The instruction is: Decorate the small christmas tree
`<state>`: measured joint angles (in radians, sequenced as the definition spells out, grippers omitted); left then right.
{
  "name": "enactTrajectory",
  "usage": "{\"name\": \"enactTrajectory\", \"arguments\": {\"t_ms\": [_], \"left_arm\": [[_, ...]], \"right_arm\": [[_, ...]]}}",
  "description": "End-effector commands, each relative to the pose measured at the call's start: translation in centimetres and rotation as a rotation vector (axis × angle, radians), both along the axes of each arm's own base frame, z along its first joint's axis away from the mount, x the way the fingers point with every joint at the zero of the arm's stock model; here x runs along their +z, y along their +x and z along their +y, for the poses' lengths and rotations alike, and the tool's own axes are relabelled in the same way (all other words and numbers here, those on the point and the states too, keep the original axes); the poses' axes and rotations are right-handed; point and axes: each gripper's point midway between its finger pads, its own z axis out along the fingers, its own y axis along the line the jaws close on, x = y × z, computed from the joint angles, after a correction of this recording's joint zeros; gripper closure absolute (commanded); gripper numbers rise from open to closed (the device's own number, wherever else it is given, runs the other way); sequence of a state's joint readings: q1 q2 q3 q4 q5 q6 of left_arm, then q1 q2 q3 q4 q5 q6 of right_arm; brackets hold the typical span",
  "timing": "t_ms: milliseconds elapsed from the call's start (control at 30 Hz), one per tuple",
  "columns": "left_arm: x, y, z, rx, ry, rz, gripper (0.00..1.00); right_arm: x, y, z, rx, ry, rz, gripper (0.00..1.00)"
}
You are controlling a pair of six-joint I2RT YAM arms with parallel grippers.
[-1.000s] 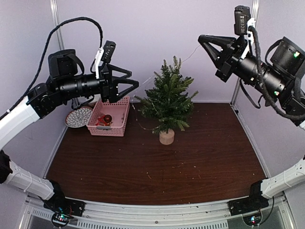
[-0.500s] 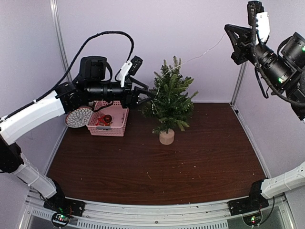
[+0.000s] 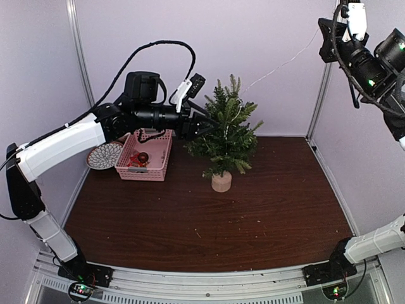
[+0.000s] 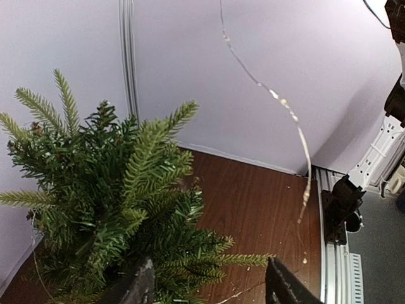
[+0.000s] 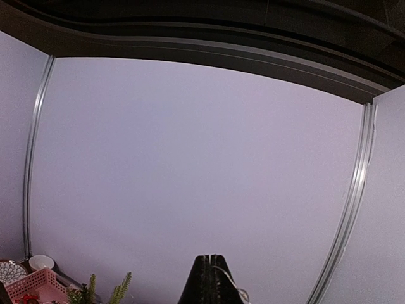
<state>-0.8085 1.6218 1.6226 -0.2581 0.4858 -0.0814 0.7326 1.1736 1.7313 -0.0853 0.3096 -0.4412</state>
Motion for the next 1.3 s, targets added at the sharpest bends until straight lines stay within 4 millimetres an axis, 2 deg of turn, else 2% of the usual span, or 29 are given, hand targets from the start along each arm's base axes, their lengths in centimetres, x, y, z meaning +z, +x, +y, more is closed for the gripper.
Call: {"name": "enactTrajectory", "arguments": {"t_ms": [0,167,300,400,500,867,1167,1267], "left_arm": [[2.1,0.5,1.1,0.05,-0.012,-0.104,0.37],[1.8,1.4,4.1,0.149,0.041,-0.139,0.36],[1.6,3.6,7.1,0.288,-0.002,-0.046,0.38],[0.7,5.6,8.3,0.354,-0.023,0.04,0.38],[0.2,6.2,8.0,0.331,-0.039,0.086,0.4],[-0.6,7.9,4.6,0.235,-0.073,0.167,0.52],[-1.1,9.2,3.8,0.23,-0.092,0.204,0.83],[-1.5,9.7,4.2,0.246,-0.095,0.224,0.97]], "right_arm": [[1.3,1.0,-1.4,-0.059,0.008,-0.025,1.0],[1.6,2.3,-2.5,-0.091,0.02,-0.02,1.0],[2.0,2.4,-2.7,-0.069,0.037,-0.027,1.0],[2.5,2.1,-2.7,-0.054,0.044,-0.038,1.0],[3.0,1.9,-2.6,-0.044,0.047,-0.046,1.0],[4.2,1.6,-2.4,-0.024,0.047,-0.064,1.0],[5.4,1.1,-2.8,-0.034,0.044,-0.095,1.0],[6.1,0.9,-3.0,-0.039,0.049,-0.11,1.0]]}}
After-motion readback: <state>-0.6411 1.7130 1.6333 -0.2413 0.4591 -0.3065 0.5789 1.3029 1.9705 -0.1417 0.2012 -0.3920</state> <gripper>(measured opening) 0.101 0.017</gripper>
